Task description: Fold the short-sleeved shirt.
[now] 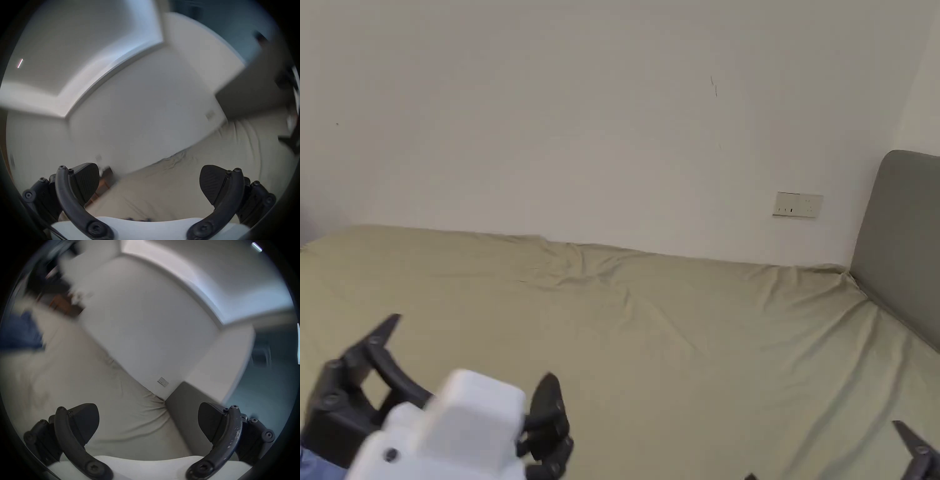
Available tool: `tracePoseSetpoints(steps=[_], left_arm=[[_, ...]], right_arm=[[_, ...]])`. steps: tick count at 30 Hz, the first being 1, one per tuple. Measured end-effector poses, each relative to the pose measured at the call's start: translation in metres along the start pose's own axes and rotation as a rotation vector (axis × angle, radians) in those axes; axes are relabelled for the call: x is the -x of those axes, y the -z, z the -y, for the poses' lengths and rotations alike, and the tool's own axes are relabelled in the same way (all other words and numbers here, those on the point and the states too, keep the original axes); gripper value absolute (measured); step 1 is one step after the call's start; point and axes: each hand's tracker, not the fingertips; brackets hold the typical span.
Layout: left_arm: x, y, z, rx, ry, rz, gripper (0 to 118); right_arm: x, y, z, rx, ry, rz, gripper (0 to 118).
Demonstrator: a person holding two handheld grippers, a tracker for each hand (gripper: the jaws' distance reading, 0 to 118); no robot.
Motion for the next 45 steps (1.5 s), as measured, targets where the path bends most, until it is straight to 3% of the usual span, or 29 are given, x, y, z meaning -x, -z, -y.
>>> tracePoseSetpoints(steps=[3,5,6,10,14,19,23,32,39,45], left_arm=[[0.029,0.006,-0.001,0.005,-0.331,0.022,118],[0.044,0.009,0.005,0.045,-0.422,-0.01,118],[0.05,0.009,0.01,0.038,-0.4,-0.022,118],[0.055,0.013,0.016,0.137,-0.276,-0.046,118],[0.049,0.014,0.019,0.138,-0.335,-0.012,118],[0.049,0.016,0.017,0.15,-0.369,-0.035,118],[0.053,0.015,0.017,0.145,-0.426,-0.005,118],[0.039,0.015,0.013,0.142,-0.314,0.009,118],[0.039,0.017,0.013,0.155,-0.415,0.061,118],[0.036,0.016,0.012,0.155,-0.348,0.037,118]], right_arm=[[-0.028,-0.003,-0.007,-0.061,0.355,-0.016,118],[-0.04,-0.006,-0.006,-0.129,0.472,-0.047,118],[-0.041,-0.007,-0.007,-0.145,0.461,-0.026,118],[-0.029,-0.006,-0.012,-0.126,0.274,0.079,118],[-0.021,0.0,-0.006,-0.097,0.35,0.055,118],[-0.018,0.001,-0.004,-0.08,0.331,0.022,118],[-0.021,0.003,-0.001,-0.08,0.374,0.014,118],[-0.028,0.005,0.002,-0.058,0.447,-0.024,118],[-0.024,0.004,0.002,-0.083,0.407,-0.013,118],[-0.026,0.008,0.003,-0.052,0.431,-0.041,118]])
